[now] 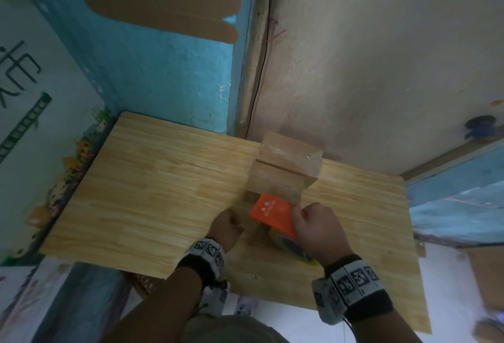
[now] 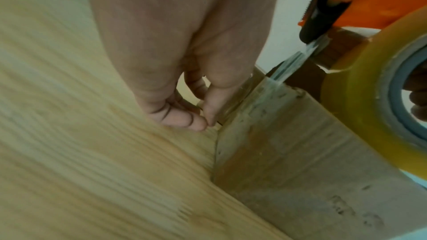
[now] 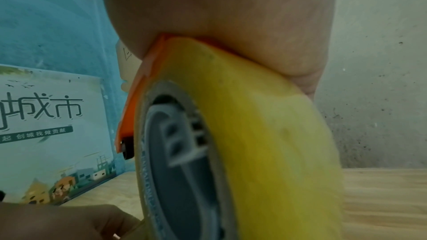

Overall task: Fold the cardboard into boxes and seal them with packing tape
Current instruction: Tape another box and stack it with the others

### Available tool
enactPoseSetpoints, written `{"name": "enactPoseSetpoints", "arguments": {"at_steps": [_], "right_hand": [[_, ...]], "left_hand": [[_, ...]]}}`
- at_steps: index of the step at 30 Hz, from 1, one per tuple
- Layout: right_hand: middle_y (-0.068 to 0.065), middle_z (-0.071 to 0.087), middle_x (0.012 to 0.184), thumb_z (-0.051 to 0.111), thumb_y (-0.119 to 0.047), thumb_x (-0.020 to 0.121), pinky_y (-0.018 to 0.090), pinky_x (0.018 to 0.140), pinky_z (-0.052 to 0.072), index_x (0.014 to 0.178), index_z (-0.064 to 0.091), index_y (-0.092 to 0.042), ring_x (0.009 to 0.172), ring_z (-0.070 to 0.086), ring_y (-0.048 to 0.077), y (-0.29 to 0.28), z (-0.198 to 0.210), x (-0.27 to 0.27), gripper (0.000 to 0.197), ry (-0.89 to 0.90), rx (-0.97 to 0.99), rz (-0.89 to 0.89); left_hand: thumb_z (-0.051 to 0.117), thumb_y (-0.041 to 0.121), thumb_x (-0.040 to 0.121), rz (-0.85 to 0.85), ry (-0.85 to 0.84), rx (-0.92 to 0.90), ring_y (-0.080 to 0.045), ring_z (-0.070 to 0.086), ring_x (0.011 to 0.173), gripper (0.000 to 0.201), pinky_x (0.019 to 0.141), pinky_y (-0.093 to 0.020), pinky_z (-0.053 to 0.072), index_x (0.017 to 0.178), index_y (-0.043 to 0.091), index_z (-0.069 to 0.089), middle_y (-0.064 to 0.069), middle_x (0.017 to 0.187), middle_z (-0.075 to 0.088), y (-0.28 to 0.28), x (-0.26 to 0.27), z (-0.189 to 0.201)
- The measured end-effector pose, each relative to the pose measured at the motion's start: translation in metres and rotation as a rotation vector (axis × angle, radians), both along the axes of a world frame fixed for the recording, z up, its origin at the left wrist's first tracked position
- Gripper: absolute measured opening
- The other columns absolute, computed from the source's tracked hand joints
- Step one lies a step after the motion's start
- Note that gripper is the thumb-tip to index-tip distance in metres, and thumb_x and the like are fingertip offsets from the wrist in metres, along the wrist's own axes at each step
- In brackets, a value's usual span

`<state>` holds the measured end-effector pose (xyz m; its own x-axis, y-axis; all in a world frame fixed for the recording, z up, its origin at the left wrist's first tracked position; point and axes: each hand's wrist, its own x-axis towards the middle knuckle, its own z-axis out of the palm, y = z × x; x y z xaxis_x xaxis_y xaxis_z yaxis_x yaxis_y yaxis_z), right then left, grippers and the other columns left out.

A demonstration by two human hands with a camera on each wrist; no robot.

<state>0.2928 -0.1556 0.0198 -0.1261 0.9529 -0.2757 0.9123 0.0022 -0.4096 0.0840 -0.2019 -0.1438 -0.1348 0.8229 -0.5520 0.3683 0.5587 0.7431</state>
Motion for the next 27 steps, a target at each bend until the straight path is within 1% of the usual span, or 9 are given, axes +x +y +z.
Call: {"name": "enactPoseSetpoints", "arguments": {"at_steps": [3,6,10,12,15,17,20,23,27], "right_hand": [[0.008,0.067,0.061,0.039,-0.059,0.108,0.044,0.060,0.059,0.070,0.068,-0.009,0.053,0.065,0.020,0.000,0.002,0.000,0.069,0.012,-0.003,0.002],[0.008,0.067,0.062,0.040,-0.058,0.108,0.043,0.060,0.060,0.071,0.068,-0.009,0.053,0.066,0.019,0.000,0.003,-0.001,0.067,0.024,-0.017,-0.007],[0.008,0.068,0.064,0.040,-0.059,0.107,0.044,0.062,0.061,0.073,0.068,-0.009,0.054,0.067,0.020,0.001,0.002,-0.001,0.067,0.032,-0.037,-0.009],[0.006,0.068,0.062,0.038,-0.062,0.107,0.043,0.061,0.062,0.073,0.068,-0.010,0.053,0.067,0.019,0.001,0.001,0.000,0.069,0.029,-0.043,-0.005],[0.007,0.067,0.064,0.036,-0.062,0.107,0.044,0.062,0.061,0.073,0.067,-0.011,0.056,0.066,0.020,0.002,0.000,0.001,0.068,0.019,-0.032,0.014],[0.007,0.067,0.066,0.035,-0.060,0.107,0.045,0.065,0.061,0.074,0.067,-0.011,0.058,0.066,0.021,0.002,0.000,0.001,0.067,0.005,-0.033,0.043],[0.008,0.067,0.065,0.034,-0.060,0.108,0.046,0.064,0.061,0.075,0.066,-0.011,0.058,0.067,0.022,0.002,0.003,0.001,0.067,0.012,-0.043,0.058],[0.012,0.065,0.068,0.035,-0.051,0.111,0.045,0.066,0.058,0.074,0.059,-0.008,0.062,0.065,0.026,0.002,0.013,0.000,0.062,0.002,-0.044,0.121],[0.010,0.059,0.067,0.033,-0.048,0.113,0.046,0.067,0.056,0.071,0.052,-0.014,0.063,0.063,0.027,0.003,0.022,-0.003,0.057,-0.017,-0.053,0.185]], "left_hand": [[0.068,0.010,0.090,0.031,-0.003,0.103,-0.016,0.069,0.087,0.019,0.081,-0.040,0.060,0.090,0.029,0.063,0.003,0.095,0.071,-0.002,-0.005,0.020],[0.066,0.001,0.087,-0.045,-0.012,0.249,-0.005,0.065,0.106,0.044,0.091,-0.028,0.054,0.112,0.036,0.064,0.011,0.115,0.069,-0.009,0.000,0.031],[0.070,0.004,0.085,-0.259,-0.102,0.305,0.009,0.049,0.122,0.076,0.102,-0.006,0.037,0.139,0.047,0.038,0.027,0.134,0.048,-0.015,0.009,0.048],[0.070,0.002,0.084,-0.392,-0.123,0.240,0.009,0.040,0.127,0.090,0.101,0.000,0.031,0.147,0.046,0.023,0.024,0.138,0.041,-0.017,0.014,0.041],[0.081,0.029,0.079,-0.460,-0.079,0.158,-0.010,0.033,0.144,0.105,0.117,-0.026,0.035,0.150,0.047,0.007,0.009,0.156,0.027,-0.019,0.028,0.029],[0.086,0.044,0.072,-0.449,-0.045,0.150,-0.014,0.029,0.146,0.117,0.122,-0.039,0.032,0.152,0.045,0.001,0.007,0.159,0.017,-0.017,0.036,0.024],[0.091,0.050,0.064,-0.397,-0.046,0.172,-0.014,0.027,0.145,0.128,0.124,-0.037,0.028,0.157,0.030,0.006,0.007,0.159,0.012,-0.011,0.040,0.019],[0.081,0.065,0.052,-0.384,-0.061,0.188,-0.015,0.033,0.145,0.127,0.124,-0.042,0.031,0.154,0.038,0.010,0.002,0.160,0.022,-0.002,0.038,0.014],[0.074,0.071,0.058,-0.453,-0.018,0.190,-0.018,0.042,0.141,0.111,0.119,-0.046,0.038,0.152,0.033,0.030,0.000,0.154,0.039,0.003,0.039,0.013]]}}
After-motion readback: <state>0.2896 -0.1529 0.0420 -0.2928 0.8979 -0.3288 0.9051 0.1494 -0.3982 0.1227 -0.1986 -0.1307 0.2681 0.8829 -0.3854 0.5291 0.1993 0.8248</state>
